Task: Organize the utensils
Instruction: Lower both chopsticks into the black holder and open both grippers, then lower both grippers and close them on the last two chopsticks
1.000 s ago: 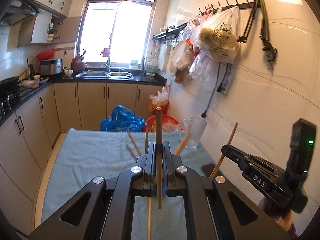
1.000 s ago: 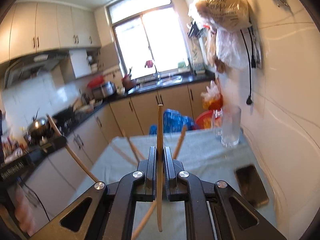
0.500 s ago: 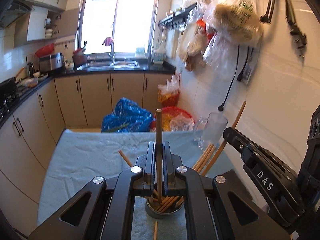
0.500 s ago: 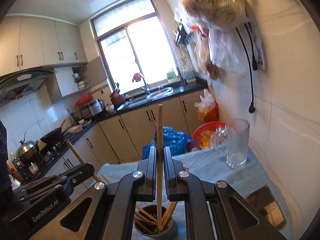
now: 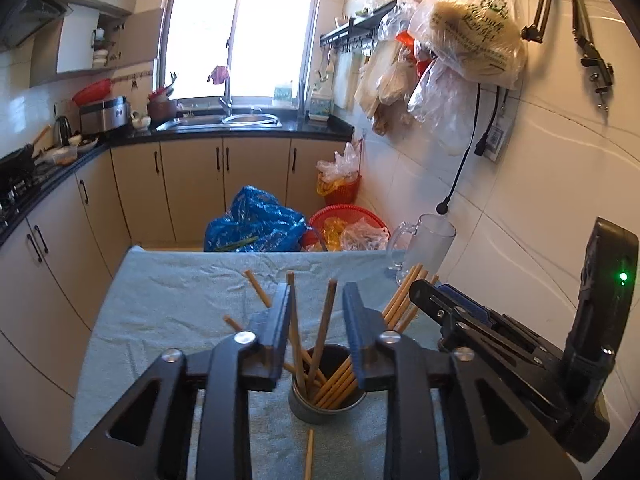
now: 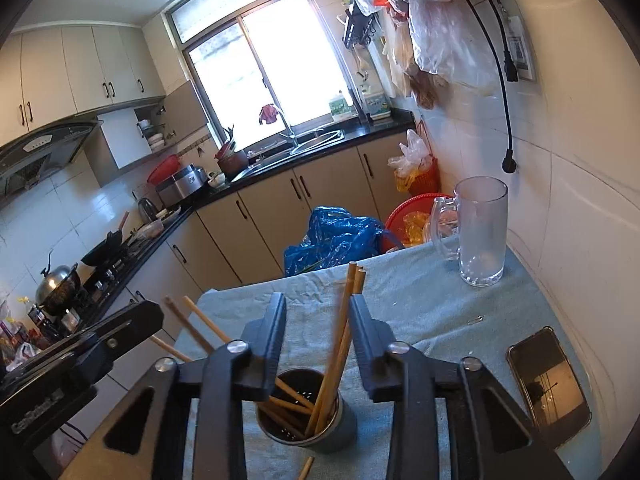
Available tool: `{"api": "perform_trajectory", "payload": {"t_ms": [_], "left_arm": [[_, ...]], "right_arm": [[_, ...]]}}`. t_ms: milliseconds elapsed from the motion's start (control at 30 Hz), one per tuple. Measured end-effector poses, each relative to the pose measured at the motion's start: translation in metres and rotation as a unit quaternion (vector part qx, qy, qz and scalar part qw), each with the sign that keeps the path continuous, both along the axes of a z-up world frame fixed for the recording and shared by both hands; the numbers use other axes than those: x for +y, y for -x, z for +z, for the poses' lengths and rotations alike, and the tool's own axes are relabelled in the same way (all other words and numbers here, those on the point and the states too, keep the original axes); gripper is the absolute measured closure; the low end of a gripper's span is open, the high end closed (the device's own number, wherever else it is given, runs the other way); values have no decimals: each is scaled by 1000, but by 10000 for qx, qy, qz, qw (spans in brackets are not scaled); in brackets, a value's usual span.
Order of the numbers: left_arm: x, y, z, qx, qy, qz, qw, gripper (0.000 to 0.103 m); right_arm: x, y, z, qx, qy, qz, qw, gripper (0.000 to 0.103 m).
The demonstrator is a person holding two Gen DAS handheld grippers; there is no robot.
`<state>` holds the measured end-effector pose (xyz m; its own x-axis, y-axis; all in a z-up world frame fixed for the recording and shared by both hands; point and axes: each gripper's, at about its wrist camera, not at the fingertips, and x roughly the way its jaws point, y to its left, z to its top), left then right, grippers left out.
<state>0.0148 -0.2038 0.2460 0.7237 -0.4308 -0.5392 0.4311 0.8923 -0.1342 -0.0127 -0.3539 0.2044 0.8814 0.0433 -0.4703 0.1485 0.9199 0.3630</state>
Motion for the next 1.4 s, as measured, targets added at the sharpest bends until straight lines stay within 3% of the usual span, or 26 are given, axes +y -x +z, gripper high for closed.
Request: {"api": "perform_trajectory", "payload": {"t_ms": [167, 333, 533, 800, 933, 1100, 1300, 1400], "left_arm": [[9, 27, 12, -76, 84, -51, 9999, 70], [24, 62, 20, -173, 127, -126, 9997, 62], [51, 108, 16, -222, 81, -195, 9995, 53], [87, 145, -34, 81, -293, -80, 9995, 44], [96, 141, -74, 580, -482, 74, 9971, 44], [87, 131, -128, 1221, -690, 28, 9901, 44], [53, 123, -182, 1658, -1193, -266, 9786, 44], [36, 121, -202, 1807, -1466, -418, 9716, 44]], "right_arm": [[3, 19, 12, -68, 71, 27, 9999, 67], [6, 52, 27, -169, 212, 16, 9996, 56], [-1, 101, 38, -125, 415, -32, 9991, 52], [-35, 178, 46, 139, 1039, -492, 9933, 46], [-51, 205, 44, 561, 1484, -587, 9856, 31], [-54, 205, 3, 1668, 2229, -297, 9600, 29], [-36, 183, -92, 2675, 1687, 609, 9467, 29], [-15, 174, -130, 2939, 1485, 956, 9394, 37]]}}
